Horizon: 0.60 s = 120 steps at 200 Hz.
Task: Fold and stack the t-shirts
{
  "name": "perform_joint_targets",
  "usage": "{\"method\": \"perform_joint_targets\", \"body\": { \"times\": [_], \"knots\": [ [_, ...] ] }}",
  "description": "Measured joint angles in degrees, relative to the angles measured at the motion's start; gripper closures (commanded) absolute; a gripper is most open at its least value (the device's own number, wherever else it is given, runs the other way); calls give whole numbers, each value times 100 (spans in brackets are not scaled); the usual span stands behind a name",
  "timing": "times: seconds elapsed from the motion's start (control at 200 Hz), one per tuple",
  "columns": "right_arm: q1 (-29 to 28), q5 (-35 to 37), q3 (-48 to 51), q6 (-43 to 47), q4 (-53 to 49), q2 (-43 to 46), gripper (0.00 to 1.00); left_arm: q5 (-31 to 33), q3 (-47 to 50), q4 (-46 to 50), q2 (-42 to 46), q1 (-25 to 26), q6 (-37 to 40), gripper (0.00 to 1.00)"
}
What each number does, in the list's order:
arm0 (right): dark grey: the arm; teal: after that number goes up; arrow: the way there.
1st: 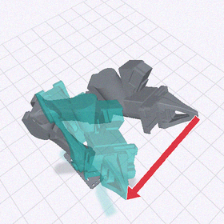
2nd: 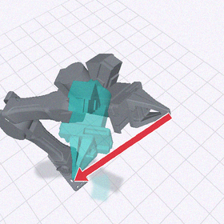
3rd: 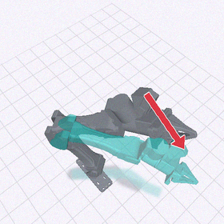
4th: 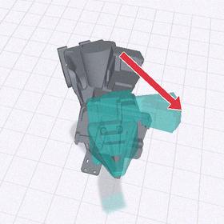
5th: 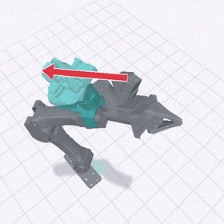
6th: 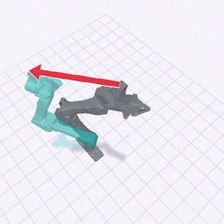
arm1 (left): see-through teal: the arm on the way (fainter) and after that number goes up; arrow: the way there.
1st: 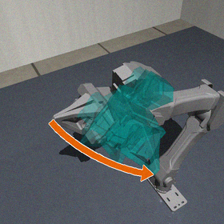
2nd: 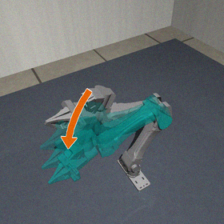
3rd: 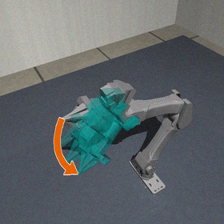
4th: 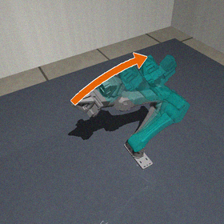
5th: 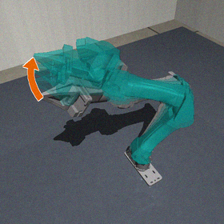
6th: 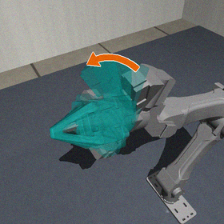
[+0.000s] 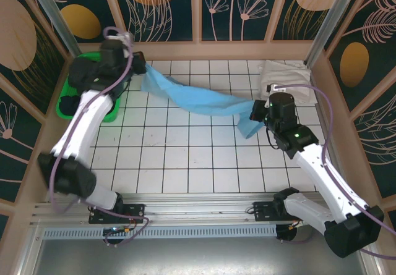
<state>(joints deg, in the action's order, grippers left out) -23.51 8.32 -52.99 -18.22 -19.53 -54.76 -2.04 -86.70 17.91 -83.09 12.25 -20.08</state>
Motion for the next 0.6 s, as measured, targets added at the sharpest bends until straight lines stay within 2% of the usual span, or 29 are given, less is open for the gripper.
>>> {"method": "perform_joint_targets", "body": {
  "times": [0.145,0.255,0.32,0.385,0.445,0.53,0.601],
  "knots": [
    [-155,-144,-457,170,96,125,100,205,398,-339,1349,0,39,100],
    [-87,-70,-758,350,380,-260,100,553,262,-509,1338,0,149,100],
    [133,-37,-1150,457,586,-863,100,680,-232,-507,758,-26,256,100],
    [509,-63,-1705,492,837,-1709,100,719,-1141,-444,-199,-83,363,100],
    [857,-81,-2269,483,992,-2559,100,719,-2334,-214,-1314,-162,470,100],
    [1255,-225,-3211,439,929,-3606,100,710,-4548,295,-2992,-264,621,100],
    [1425,-328,-3921,437,815,-4155,100,702,-6192,761,-4000,-304,702,100]
  ]
}}
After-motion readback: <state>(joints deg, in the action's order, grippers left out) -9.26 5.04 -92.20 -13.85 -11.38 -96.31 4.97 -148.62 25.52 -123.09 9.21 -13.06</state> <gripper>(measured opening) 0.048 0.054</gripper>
